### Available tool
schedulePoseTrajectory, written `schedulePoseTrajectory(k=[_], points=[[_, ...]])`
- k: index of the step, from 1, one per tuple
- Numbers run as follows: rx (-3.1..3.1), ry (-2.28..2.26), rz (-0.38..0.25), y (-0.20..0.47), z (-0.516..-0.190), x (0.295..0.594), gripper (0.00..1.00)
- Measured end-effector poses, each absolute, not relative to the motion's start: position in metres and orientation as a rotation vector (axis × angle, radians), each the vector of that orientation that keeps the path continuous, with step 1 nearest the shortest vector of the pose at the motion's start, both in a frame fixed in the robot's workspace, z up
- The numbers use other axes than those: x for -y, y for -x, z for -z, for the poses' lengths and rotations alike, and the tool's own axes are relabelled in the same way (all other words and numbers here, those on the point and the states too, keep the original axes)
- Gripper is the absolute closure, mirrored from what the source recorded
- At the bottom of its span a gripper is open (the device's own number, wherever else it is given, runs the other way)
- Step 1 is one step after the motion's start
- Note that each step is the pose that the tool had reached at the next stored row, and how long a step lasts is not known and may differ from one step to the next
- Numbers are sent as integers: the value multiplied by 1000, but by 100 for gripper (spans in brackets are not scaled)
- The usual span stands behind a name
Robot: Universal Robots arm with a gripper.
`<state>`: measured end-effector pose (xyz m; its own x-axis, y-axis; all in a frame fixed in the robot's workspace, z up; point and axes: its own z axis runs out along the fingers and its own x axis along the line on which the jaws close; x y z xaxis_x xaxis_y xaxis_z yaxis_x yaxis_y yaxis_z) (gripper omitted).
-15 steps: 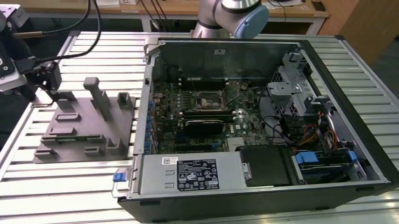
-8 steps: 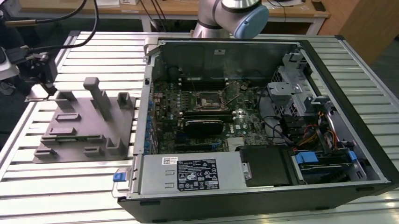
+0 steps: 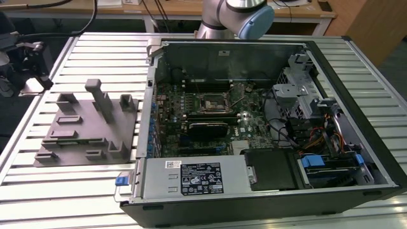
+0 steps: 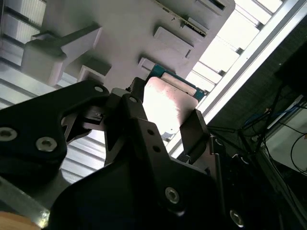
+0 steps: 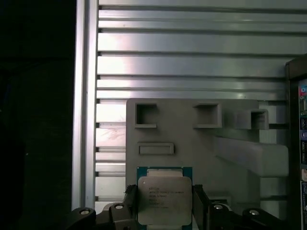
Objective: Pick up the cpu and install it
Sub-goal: 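Pick up the cpu and move it towards the insertion slot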
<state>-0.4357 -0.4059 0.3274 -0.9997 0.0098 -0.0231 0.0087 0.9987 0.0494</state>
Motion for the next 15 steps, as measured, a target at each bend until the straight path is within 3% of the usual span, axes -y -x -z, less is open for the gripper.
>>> schedulePoseTrajectory(k=[15], points=[[-3103, -14, -77, 436, -376, 404, 46]])
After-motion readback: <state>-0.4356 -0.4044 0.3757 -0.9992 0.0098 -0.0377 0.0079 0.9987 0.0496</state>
